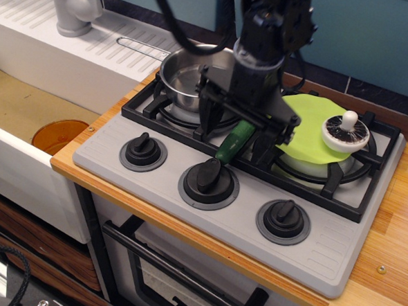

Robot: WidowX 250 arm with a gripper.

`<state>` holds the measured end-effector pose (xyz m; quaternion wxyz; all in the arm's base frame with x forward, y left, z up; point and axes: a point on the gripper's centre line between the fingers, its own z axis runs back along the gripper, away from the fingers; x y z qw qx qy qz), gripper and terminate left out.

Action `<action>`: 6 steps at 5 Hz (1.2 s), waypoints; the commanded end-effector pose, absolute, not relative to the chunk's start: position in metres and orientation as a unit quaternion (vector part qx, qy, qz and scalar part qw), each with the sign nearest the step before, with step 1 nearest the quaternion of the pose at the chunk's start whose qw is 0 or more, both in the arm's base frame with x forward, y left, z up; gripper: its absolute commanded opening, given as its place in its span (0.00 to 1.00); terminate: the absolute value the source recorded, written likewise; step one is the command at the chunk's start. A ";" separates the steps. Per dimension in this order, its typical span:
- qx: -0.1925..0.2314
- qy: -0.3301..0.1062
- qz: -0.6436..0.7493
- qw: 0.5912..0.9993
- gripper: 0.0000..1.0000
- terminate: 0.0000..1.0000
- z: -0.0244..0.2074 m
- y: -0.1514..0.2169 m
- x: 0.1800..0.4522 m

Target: Put mushroom on plate and pickle in pot or pan on stove

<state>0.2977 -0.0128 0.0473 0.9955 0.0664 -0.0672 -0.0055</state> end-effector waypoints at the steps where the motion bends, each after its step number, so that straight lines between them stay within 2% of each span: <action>1: 0.057 -0.110 -0.006 0.992 1.00 0.00 0.050 -0.008 0.310; 4: 0.044 -0.125 0.012 0.991 1.00 0.00 0.037 -0.011 0.310; 5: 0.046 -0.112 0.021 0.992 0.00 0.00 0.040 -0.014 0.307; 6: 0.051 -0.101 0.026 0.993 0.00 0.00 0.047 -0.016 0.305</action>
